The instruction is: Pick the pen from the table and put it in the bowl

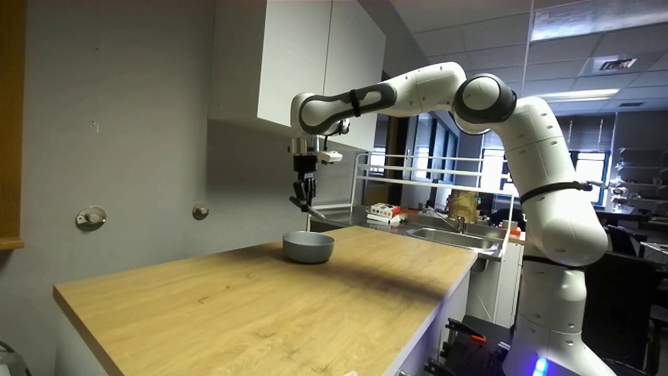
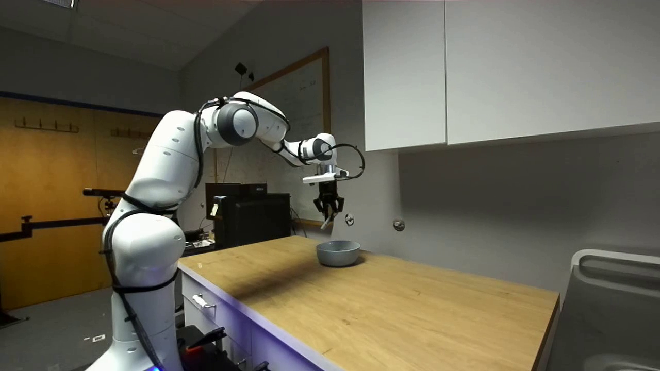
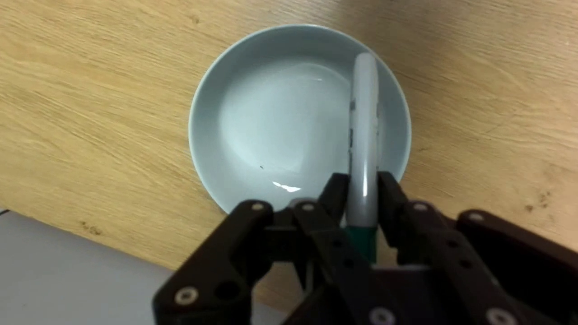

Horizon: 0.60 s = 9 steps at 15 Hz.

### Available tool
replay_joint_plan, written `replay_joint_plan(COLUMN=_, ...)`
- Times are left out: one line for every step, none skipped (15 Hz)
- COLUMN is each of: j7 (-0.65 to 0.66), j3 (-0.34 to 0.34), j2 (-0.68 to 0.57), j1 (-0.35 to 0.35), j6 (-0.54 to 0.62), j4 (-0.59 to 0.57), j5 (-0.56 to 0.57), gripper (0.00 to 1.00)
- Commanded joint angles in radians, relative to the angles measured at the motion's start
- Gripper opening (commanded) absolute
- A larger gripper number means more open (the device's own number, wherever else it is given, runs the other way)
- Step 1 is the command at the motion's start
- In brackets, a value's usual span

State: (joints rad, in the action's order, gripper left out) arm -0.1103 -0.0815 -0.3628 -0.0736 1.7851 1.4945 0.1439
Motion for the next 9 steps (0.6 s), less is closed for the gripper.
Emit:
replay_joint_plan(j7=-0.061, j3=0.003, j2=-0.097, j1=0.015, j6=-0.061, j4=-0.113, j5=-0.044, gripper=0.47)
replay_joint_plan(j7=-0.063, j3=0.003, j2=-0.113, j1=0.017, j6=-0.070, j4=-0.124, j5=-0.050, gripper=0.47)
replay_joint_plan(j7=-0.069, j3=0.004, j2=-0.129, j1=0.019, j6=-0.082, j4=-0.138, j5=-0.053, gripper=0.54)
replay_joint_plan(j7=-0.072, j3=0.004, j2=-0.137, j1=0.019, j6=-0.091, j4=-0.146, j5=-0.053, gripper=0.61)
replay_joint_plan(j7=-0.076, j3=0.003, j2=-0.146, j1=0.021, j6=-0.100, j4=-0.157, j5=-0.056, gripper=0.67)
replay_joint_plan(j7=-0.077, j3=0.003, j2=-0.148, j1=0.020, j6=-0.106, j4=-0.160, j5=-0.056, gripper=0.76)
replay_joint_plan(j7=-0.079, j3=0.003, j2=-0.151, j1=0.020, j6=-0.121, j4=-0.168, j5=-0.057, gripper=0.83)
replay_joint_plan(j7=-0.088, j3=0.001, j2=-0.146, j1=0.021, j6=-0.136, j4=-0.167, j5=-0.059, gripper=0.92)
replay_joint_plan(j7=-0.093, j3=0.000, j2=-0.140, j1=0.020, j6=-0.149, j4=-0.166, j5=-0.059, gripper=0.98)
